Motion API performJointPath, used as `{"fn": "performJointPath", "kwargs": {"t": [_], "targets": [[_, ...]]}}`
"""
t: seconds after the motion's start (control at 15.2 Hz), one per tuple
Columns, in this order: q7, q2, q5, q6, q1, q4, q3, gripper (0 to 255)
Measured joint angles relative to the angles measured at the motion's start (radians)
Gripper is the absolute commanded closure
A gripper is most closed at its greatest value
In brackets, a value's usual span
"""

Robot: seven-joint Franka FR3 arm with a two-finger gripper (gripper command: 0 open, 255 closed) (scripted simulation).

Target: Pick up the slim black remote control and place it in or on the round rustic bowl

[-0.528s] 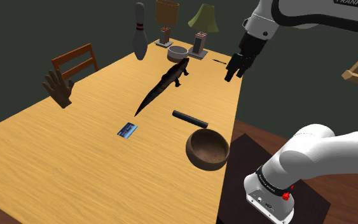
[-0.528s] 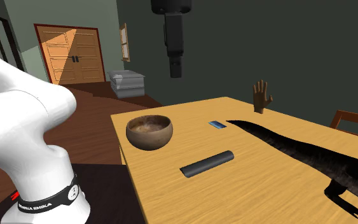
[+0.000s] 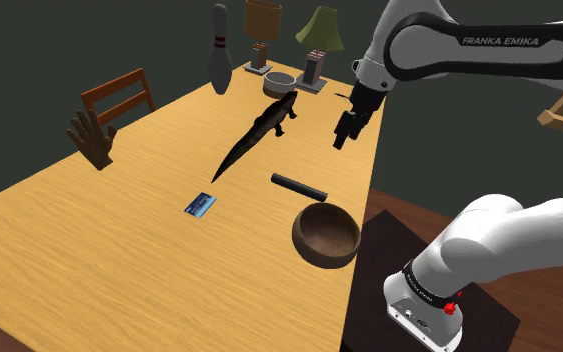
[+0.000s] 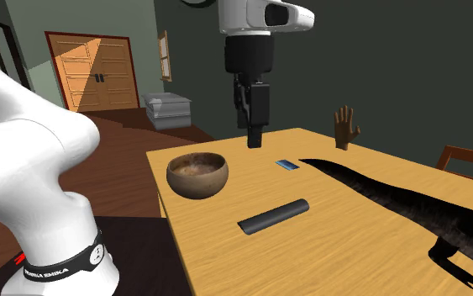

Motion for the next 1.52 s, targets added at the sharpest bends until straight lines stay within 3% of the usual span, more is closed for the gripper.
{"fn": "performJointPath", "kwargs": {"t": [0.33,0.92,1.52], "targets": [[-0.075,0.114,0.001,0.155,0.028,-0.062,0.008,0],[-0.195,0.414,-0.001,0.435,0.069,-0.075,0.026,0],[-0.203,0.501,0.008,0.555,0.077,-0.107,0.034,0]]}}
